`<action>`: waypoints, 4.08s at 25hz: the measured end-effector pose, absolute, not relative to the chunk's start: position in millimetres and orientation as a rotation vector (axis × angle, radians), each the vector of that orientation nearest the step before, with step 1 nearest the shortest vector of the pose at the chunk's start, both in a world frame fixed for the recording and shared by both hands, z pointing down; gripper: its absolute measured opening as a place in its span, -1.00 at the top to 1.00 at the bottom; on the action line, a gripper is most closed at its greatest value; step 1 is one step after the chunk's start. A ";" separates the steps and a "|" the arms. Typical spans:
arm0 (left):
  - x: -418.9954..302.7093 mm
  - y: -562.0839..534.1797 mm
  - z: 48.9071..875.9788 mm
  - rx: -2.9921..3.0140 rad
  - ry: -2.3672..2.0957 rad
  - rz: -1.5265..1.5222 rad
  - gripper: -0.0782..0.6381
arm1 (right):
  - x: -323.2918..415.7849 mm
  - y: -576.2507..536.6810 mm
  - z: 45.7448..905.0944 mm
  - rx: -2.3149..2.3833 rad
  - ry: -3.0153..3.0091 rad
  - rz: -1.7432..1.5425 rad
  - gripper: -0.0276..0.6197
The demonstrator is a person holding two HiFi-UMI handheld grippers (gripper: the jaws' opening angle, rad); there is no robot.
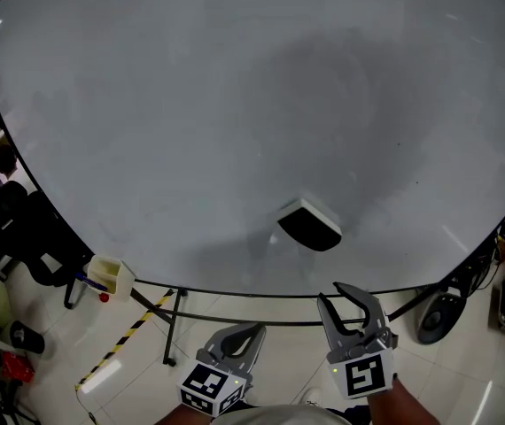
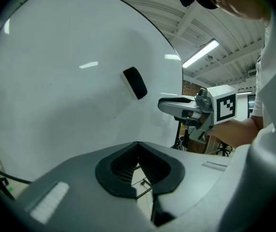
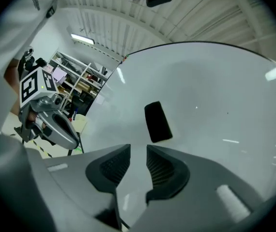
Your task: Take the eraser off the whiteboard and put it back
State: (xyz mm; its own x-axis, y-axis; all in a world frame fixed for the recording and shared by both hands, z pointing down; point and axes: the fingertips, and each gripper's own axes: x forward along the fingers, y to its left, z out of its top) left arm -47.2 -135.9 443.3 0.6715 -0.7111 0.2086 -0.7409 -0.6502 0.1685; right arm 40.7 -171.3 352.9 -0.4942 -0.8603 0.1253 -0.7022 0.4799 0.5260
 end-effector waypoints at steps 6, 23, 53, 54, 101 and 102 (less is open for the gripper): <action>-53.4 -135.6 443.1 2.644 -1.170 0.178 0.73 | 34.4 -184.4 329.9 1.347 -2.316 -0.671 0.62; -56.6 -131.3 447.6 2.637 -1.167 0.196 0.74 | 17.6 -223.6 296.0 1.428 -2.216 -0.875 0.16; -65.4 -123.3 444.4 2.645 -1.176 0.205 0.73 | -5.1 -260.0 282.3 1.468 -2.096 -0.917 0.18; -64.6 -123.2 445.9 2.647 -1.171 0.206 0.73 | -4.8 -260.0 282.2 1.464 -2.099 -0.913 0.18; -27.1 -127.0 433.3 2.693 -1.079 0.190 0.73 | 69.2 -144.9 382.7 1.282 -2.803 0.128 0.19; -26.2 -125.7 433.3 2.697 -1.073 0.193 0.73 | 71.4 -142.9 384.0 1.284 -2.798 0.125 0.19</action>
State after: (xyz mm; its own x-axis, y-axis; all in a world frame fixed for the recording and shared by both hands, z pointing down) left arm -26.2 -125.7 433.3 0.7227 -0.6596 0.2066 -0.6902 -0.7046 0.1650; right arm 71.4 -142.9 384.0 -0.6511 -0.7538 0.0885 -0.7587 0.6496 -0.0485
